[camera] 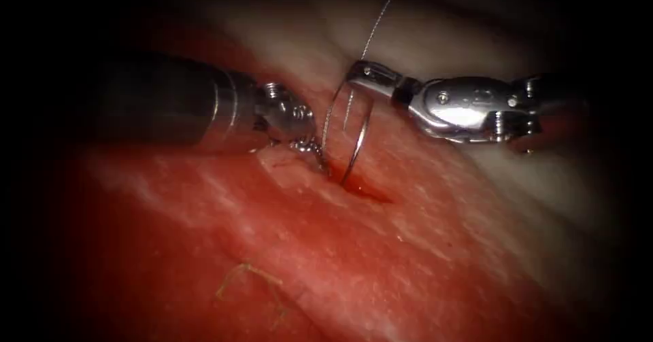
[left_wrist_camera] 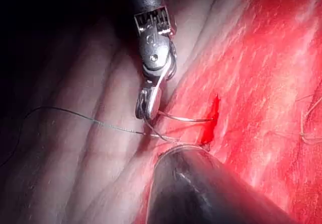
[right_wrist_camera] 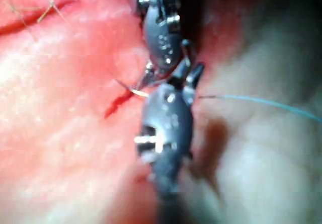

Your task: Wound Closure

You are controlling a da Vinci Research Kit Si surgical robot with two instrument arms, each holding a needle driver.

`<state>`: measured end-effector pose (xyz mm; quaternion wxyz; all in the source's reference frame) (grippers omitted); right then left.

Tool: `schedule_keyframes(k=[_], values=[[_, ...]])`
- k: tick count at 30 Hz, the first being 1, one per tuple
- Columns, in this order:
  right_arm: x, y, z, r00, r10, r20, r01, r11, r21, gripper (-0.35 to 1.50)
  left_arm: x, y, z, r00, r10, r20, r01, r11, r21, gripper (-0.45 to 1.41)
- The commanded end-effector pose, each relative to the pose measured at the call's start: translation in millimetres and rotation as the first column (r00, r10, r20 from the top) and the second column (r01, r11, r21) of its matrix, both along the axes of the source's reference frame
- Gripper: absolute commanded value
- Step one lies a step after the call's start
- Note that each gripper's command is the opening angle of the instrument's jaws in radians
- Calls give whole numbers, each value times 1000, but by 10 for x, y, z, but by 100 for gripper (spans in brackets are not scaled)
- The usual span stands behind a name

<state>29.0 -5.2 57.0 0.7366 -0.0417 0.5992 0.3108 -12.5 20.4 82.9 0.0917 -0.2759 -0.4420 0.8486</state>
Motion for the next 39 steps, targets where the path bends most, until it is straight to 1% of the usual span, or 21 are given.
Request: schedule_keyframes(k=[1,3,7,14,18,19,22,27,29,30,32,39], values=[[6,-4,4,1000,-6,-2,6,1000,-5,-35,-3,-2,6,1000,21,1,-21,1000,8,-45],[6,-4,4,1000,-5,0,5,1000,-18,-35,-2,-4,9,998,62,-2,-62,998,23,-45],[6,-3,4,1000,-7,-5,6,1000,-26,-35,-1,-6,15,993,114,-14,-113,993,44,-45],[5,-7,0,1000,-8,-12,7,999,-42,-35,-2,-2,28,991,124,-45,-120,990,79,-45],[6,-5,-2,1000,-4,-15,3,998,-56,-35,-1,-2,35,988,145,-44,-139,983,119,-15],[6,-5,-2,1000,1,-18,-2,998,-58,-35,0,-1,37,988,150,-45,-143,981,131,-5],[6,-4,-2,1000,5,-16,-6,997,-78,-35,0,4,40,987,154,-53,-145,979,144,10],[5,0,3,1000,11,-16,-13,996,-87,-35,1,5,40,984,177,-37,-169,974,149,27],[5,1,4,1000,11,-16,-13,996,-87,-35,1,5,40,983,181,-35,-174,973,151,37],[5,1,4,1000,13,-18,-15,996,-88,-35,1,5,40,983,182,-37,-174,973,153,46],[5,0,3,1000,13,-18,-15,996,-88,-35,1,5,40,982,183,-41,-175,972,158,51],[9,0,4,999,27,-22,-29,994,-109,-35,3,9,37,981,184,-58,-171,969,180,51]])
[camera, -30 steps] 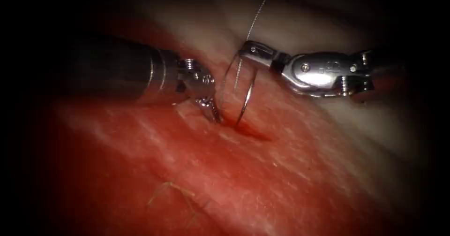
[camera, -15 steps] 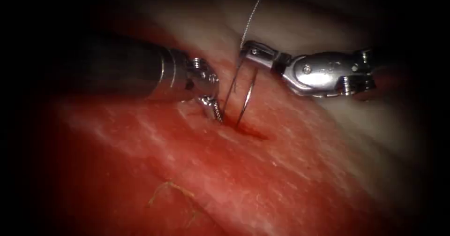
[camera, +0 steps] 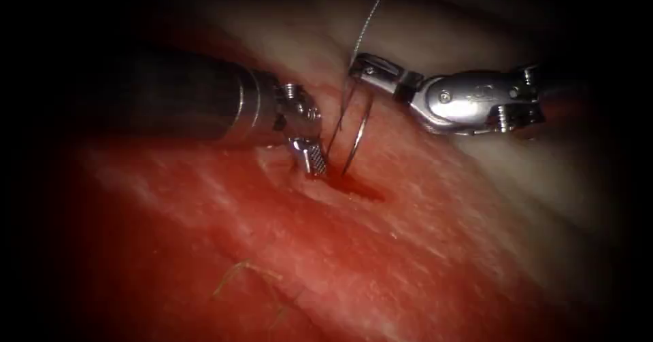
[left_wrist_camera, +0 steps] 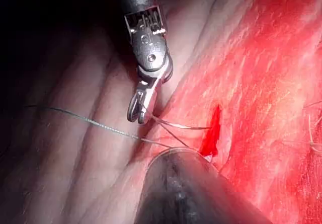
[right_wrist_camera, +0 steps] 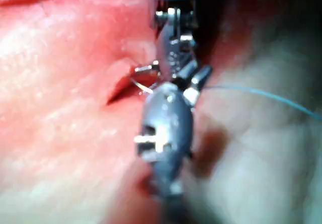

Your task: Wound Closure

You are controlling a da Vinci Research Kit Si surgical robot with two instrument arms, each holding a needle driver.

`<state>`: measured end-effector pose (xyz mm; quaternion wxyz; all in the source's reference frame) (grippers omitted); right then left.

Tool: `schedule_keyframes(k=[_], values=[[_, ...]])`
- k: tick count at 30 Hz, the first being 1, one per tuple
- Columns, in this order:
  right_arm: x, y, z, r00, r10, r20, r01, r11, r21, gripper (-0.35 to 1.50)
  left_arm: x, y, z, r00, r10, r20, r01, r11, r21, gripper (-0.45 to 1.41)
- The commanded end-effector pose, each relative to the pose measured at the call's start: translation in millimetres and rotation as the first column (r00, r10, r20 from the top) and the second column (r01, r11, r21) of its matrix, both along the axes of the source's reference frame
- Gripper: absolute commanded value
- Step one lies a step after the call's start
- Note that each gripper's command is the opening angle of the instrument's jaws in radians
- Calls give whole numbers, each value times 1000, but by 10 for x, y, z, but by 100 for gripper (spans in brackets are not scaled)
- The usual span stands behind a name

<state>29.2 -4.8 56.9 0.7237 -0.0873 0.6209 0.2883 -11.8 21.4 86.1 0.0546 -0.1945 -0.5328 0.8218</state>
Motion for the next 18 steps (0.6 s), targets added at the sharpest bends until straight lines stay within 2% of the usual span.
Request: schedule_keyframes(k=[1,10,18], values=[[14,-7,7,1000,1,5,-1,1000,-14,-35,-3,1,4,1000,0,-1,0,1000,7,49],[41,-13,23,998,2,58,3,996,-87,-35,2,5,1,1000,4,-7,-4,1000,19,47],[39,-21,28,995,-26,97,37,992,-121,-35,8,6,-1,1000,-2,-14,2,1000,11,46]])
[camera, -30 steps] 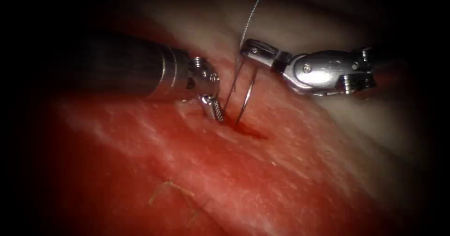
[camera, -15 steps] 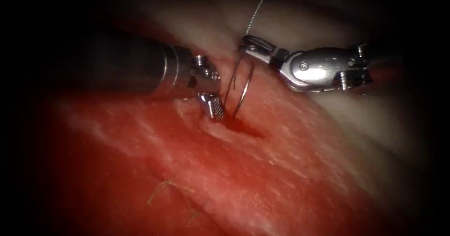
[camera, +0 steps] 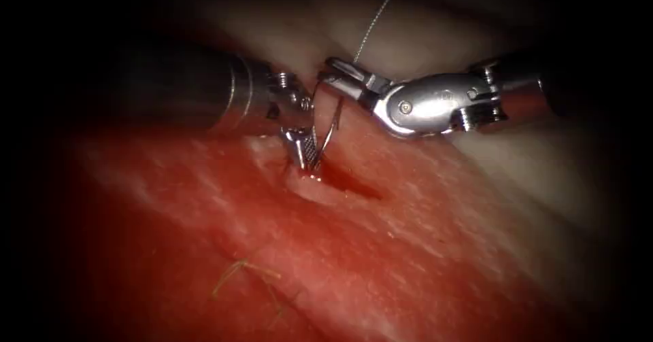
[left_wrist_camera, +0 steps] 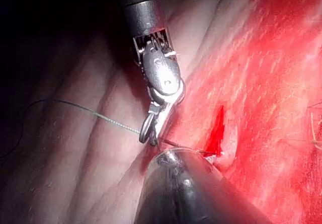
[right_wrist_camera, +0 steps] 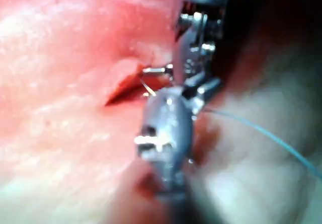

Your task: Wound Closure

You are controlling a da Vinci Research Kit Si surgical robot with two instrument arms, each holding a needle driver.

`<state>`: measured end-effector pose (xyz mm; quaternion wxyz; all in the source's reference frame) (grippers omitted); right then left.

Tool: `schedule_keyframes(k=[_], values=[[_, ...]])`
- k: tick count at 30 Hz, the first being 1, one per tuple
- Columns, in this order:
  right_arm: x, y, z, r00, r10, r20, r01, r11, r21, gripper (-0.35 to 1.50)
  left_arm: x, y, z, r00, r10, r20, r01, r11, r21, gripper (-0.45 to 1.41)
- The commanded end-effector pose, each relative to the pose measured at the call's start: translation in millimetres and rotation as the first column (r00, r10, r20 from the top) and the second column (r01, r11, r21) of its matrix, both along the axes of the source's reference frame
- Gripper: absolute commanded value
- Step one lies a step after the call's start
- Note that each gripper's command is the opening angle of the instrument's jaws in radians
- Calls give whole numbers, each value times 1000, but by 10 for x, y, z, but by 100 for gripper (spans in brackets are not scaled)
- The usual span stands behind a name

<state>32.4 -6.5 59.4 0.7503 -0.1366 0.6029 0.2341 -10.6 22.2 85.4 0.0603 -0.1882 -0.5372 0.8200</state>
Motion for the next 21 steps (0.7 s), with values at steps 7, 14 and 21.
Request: schedule_keyframes(k=[7,14,21], values=[[8,-6,4,1000,-5,5,5,1000,-5,-35,-5,-1,5,1000,-4,1,4,1000,-5,46],[7,-13,14,1000,-12,20,12,1000,-7,-35,-1,19,-5,999,-33,-5,32,999,-39,46],[4,-13,17,1000,-13,28,13,1000,-3,-35,12,39,-33,997,-72,-3,72,994,-79,47]])
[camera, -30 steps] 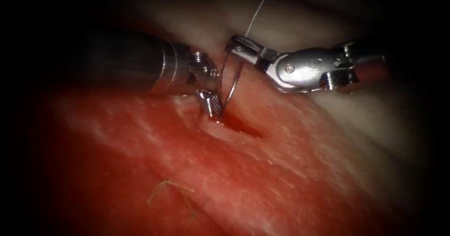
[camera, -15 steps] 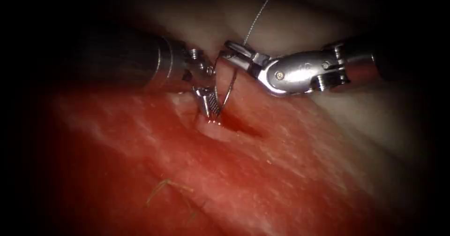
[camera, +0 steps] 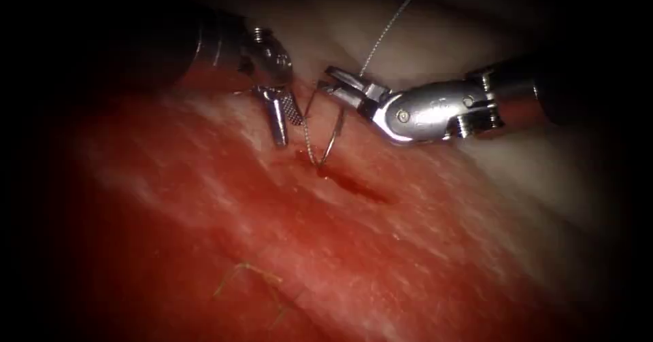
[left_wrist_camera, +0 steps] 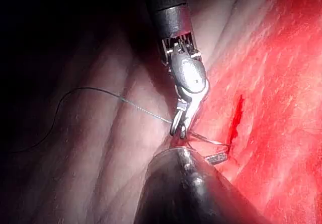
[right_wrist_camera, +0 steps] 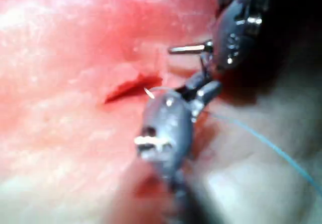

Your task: Wound Closure

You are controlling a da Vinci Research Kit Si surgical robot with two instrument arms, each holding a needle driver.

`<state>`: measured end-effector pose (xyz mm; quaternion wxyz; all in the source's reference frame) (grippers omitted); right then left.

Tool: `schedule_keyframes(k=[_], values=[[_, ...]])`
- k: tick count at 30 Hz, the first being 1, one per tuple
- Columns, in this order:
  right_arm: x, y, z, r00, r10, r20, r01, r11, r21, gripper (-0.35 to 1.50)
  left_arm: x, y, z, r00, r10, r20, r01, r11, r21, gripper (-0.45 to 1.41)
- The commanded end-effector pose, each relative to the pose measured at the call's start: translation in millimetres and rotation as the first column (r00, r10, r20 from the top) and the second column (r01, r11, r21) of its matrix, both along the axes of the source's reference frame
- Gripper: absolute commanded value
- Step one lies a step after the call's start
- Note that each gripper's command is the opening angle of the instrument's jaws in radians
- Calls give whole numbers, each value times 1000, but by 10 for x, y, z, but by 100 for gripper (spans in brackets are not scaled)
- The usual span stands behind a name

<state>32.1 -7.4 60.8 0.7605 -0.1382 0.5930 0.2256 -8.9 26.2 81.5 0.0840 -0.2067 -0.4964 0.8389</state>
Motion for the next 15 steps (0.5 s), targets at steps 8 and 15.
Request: schedule_keyframes(k=[8,15], values=[[4,-5,-1,1000,-9,2,9,1000,1,-35,-1,-21,-28,993,-117,4,117,990,-85,15],[5,-5,-1,1000,1,-27,1,997,73,-35,0,-66,-39,982,-165,86,177,971,-158,0]])
